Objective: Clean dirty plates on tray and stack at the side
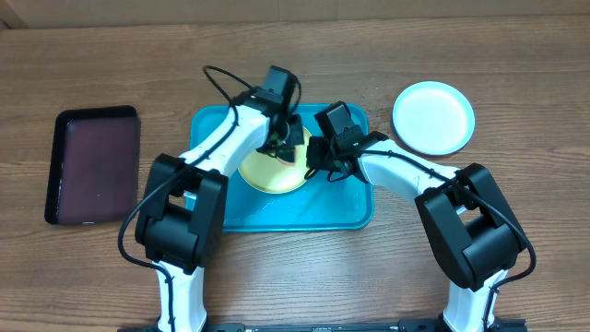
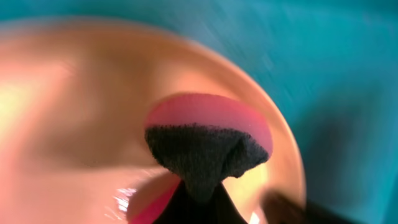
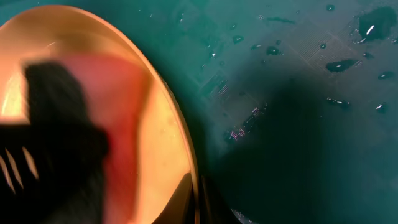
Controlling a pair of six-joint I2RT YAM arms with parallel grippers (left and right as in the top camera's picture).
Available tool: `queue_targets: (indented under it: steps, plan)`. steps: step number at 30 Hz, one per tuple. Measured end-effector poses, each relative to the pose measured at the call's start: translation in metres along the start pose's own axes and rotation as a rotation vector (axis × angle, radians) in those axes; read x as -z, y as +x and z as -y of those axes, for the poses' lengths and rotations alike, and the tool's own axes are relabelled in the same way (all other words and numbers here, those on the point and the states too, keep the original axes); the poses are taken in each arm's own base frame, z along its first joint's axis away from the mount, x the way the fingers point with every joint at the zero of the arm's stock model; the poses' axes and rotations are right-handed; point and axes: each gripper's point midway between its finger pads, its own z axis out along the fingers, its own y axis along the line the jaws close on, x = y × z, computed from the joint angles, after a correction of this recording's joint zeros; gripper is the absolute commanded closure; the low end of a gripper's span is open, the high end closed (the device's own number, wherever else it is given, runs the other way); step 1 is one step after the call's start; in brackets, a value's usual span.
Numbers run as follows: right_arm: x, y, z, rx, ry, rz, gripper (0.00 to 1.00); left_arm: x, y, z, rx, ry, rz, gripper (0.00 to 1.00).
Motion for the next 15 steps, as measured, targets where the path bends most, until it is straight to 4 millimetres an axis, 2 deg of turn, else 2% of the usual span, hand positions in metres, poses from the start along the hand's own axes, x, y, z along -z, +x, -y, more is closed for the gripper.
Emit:
queue_targets:
  steps: [3,7,11,15]
  plan:
    - [0.001,0.000,0.001,-0.001,0.002,-0.003,0.96,-0.001,0.018,0.003,-0.024,-0.005,-0.062,0.96]
    - [0.001,0.000,0.002,-0.002,0.006,-0.001,0.96,0.001,0.035,-0.008,-0.023,-0.045,-0.134,0.96]
    - [0.001,0.000,0.002,-0.002,0.008,0.000,0.96,0.006,0.045,-0.034,-0.003,-0.144,-0.179,0.96]
    - [0.001,0.000,0.002,-0.002,0.008,0.001,0.96,0.013,0.036,-0.068,0.029,-0.260,-0.159,0.96]
